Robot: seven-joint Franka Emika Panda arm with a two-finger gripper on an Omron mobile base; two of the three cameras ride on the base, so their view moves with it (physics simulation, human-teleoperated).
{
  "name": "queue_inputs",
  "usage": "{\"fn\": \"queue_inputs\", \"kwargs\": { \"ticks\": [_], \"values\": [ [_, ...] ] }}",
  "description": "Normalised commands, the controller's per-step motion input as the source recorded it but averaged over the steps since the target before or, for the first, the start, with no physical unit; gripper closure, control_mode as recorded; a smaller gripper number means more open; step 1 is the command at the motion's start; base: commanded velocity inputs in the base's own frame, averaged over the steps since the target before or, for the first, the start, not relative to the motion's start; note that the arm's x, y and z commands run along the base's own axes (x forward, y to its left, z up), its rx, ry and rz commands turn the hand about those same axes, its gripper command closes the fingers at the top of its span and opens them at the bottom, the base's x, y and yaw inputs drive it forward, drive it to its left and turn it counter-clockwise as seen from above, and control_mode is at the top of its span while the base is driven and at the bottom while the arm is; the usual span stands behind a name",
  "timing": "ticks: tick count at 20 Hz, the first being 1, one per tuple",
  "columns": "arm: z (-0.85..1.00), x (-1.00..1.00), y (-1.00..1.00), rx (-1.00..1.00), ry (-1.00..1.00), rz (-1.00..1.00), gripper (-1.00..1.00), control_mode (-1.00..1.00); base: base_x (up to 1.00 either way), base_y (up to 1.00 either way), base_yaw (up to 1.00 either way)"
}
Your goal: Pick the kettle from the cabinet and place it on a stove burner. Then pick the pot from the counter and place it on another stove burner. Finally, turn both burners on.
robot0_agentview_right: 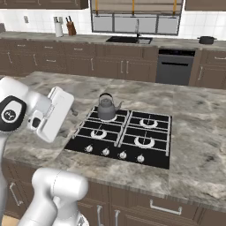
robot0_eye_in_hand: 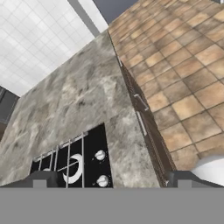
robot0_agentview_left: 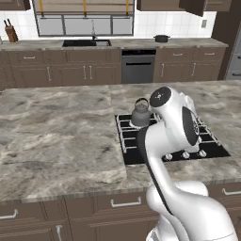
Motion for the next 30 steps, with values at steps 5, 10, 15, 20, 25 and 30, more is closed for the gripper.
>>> {"fn": "queue_inputs", "kwargs": {
  "ticks": [5, 10, 15, 20, 25, 30],
  "values": [
    [0.00, -0.24, -0.03, 0.00, -0.07, -0.03, -1.00, 1.00, -0.43, -0.20, -0.08],
    [0.00, 0.00, 0.00, 0.00, 0.00, 0.00, -1.00, 1.00, -0.62, -0.41, -0.14],
    [0.00, 0.00, 0.00, 0.00, 0.00, 0.00, -1.00, 1.00, -0.31, -0.57, -0.13],
    [0.00, 0.00, 0.00, 0.00, 0.00, 0.00, -1.00, 1.00, -0.05, -0.73, -0.07],
    [0.00, 0.00, 0.00, 0.00, 0.00, 0.00, -1.00, 1.00, -0.01, -0.78, -0.07],
    [0.00, 0.00, 0.00, 0.00, 0.00, 0.00, -1.00, 1.00, -0.04, -0.88, -0.07]
  ]
}}
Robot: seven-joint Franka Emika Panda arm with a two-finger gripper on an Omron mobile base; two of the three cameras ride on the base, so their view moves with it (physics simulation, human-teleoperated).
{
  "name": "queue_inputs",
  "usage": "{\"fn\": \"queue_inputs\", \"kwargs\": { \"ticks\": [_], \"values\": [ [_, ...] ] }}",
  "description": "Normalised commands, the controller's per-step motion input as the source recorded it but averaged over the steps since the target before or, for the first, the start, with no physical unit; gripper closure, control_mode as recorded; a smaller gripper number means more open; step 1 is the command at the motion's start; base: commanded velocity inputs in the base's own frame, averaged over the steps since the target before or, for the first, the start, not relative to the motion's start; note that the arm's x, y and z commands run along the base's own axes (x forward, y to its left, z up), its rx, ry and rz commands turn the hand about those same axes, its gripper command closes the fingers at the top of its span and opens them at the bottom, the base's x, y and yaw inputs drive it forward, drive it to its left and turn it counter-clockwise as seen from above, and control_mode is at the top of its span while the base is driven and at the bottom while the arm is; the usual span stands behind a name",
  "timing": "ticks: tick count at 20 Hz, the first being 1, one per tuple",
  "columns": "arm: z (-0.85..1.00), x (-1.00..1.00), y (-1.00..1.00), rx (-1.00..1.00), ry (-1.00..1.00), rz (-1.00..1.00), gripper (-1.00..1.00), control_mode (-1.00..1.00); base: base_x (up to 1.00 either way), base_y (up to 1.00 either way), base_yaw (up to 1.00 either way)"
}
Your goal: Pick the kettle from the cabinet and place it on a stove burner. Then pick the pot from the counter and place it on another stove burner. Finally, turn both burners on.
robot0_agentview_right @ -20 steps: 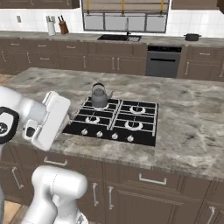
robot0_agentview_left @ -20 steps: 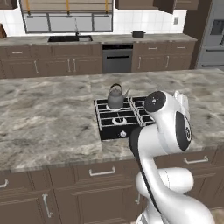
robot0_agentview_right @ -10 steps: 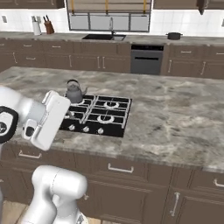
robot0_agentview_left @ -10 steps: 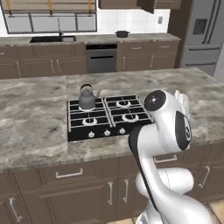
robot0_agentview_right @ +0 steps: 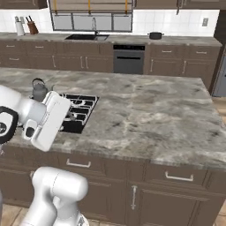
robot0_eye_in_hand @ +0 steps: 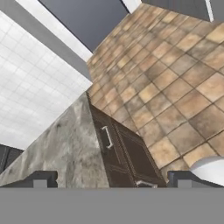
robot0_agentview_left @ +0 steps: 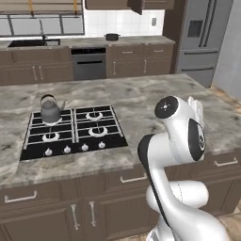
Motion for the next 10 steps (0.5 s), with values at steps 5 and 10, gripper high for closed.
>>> {"fn": "queue_inputs", "kwargs": {
  "ticks": [5, 10],
  "values": [
    [0.00, 0.00, 0.00, 0.00, 0.00, 0.00, -1.00, 1.00, -0.08, -0.94, -0.07],
    [0.00, 0.00, 0.00, 0.00, 0.00, 0.00, -1.00, 1.00, -0.02, -0.91, -0.08]
  ]
}}
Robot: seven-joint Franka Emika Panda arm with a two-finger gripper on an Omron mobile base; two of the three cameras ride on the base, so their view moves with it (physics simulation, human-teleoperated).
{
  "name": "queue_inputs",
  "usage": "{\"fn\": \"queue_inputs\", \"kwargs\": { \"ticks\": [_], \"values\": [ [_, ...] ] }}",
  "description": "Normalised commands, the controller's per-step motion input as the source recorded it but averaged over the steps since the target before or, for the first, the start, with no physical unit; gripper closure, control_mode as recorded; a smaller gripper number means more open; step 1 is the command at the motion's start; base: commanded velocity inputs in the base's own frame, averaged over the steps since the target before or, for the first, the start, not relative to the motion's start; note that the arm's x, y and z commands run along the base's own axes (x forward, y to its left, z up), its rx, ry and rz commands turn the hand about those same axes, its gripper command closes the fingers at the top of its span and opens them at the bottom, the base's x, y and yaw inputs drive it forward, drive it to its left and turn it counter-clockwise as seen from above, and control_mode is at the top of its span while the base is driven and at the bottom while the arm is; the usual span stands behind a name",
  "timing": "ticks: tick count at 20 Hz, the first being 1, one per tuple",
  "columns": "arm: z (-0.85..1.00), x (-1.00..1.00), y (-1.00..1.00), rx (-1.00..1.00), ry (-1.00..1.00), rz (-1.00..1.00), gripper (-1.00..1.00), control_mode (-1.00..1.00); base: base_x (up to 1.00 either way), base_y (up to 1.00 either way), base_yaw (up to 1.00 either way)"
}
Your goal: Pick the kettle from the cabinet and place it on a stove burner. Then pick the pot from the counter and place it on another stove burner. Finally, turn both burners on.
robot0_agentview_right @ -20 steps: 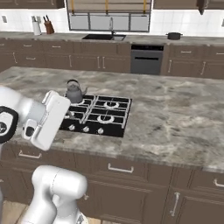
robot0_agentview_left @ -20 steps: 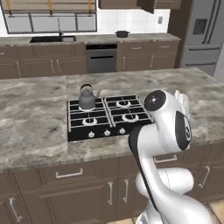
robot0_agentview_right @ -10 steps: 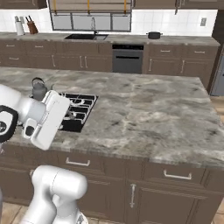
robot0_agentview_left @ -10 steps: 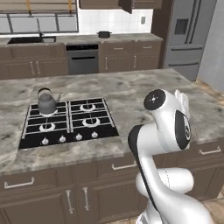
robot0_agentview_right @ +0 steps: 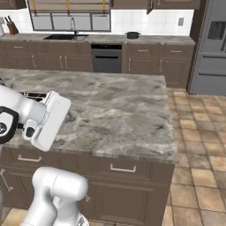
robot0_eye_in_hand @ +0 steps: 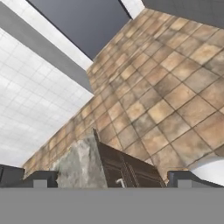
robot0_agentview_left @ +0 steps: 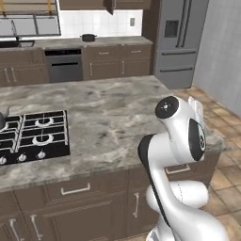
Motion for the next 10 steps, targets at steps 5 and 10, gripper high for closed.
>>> {"fn": "queue_inputs", "kwargs": {
  "ticks": [5, 10],
  "values": [
    [0.00, 0.00, 0.00, 0.00, 0.00, 0.00, -1.00, 1.00, 0.00, -0.90, -0.06],
    [0.00, 0.00, 0.00, 0.00, 0.00, 0.00, -1.00, 1.00, 0.00, -0.85, -0.05]
  ]
}}
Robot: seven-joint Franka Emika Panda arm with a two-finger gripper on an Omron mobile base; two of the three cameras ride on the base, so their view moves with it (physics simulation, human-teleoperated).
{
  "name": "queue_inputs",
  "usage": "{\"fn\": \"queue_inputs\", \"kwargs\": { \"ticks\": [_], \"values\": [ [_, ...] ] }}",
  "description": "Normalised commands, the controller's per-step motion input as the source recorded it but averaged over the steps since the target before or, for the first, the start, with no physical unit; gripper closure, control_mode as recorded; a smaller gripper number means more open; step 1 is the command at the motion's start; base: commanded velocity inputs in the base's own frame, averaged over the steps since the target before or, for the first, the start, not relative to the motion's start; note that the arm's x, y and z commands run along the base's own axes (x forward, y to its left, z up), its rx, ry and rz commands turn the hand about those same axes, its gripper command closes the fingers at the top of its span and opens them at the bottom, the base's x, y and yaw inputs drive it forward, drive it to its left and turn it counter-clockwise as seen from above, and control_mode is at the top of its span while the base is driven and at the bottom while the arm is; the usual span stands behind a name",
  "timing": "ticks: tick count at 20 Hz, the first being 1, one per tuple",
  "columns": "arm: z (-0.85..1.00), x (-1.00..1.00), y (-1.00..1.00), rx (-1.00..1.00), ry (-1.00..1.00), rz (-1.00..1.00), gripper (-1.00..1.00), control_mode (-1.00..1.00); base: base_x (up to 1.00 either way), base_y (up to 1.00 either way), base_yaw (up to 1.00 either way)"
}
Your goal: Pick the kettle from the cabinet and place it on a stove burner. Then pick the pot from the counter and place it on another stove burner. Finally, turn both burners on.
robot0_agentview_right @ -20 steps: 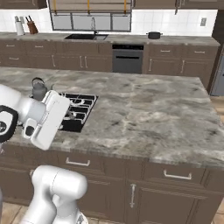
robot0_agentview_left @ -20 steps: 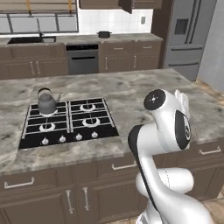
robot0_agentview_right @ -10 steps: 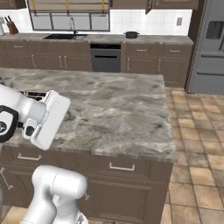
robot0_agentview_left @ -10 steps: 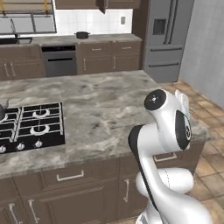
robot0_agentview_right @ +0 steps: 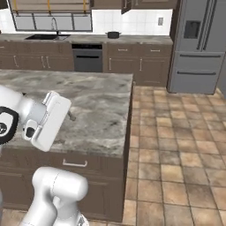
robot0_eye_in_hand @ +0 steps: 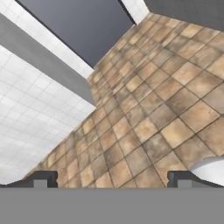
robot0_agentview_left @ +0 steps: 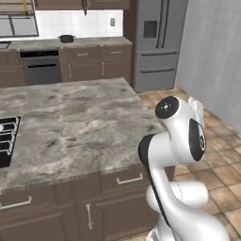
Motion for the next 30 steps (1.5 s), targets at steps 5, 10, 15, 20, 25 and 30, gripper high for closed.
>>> {"fn": "queue_inputs", "kwargs": {
  "ticks": [5, 10, 15, 20, 25, 30],
  "values": [
    [0.00, 0.00, 0.00, 0.00, 0.00, 0.00, -1.00, 1.00, 0.11, -0.80, -0.03],
    [0.00, 0.00, 0.00, 0.00, 0.00, 0.00, -1.00, 1.00, 0.26, -0.73, 0.00],
    [0.00, 0.00, 0.00, 0.00, 0.00, 0.00, -1.00, 1.00, 0.40, -0.66, 0.00],
    [0.00, 0.00, 0.00, 0.00, 0.00, 0.00, -1.00, 1.00, 0.62, -0.54, 0.02],
    [0.00, 0.00, 0.00, 0.00, 0.00, 0.00, -1.00, 1.00, 0.76, -0.44, 0.09],
    [0.00, 0.00, 0.00, 0.00, 0.00, 0.00, -1.00, 1.00, 0.80, -0.41, 0.10]
  ]
}}
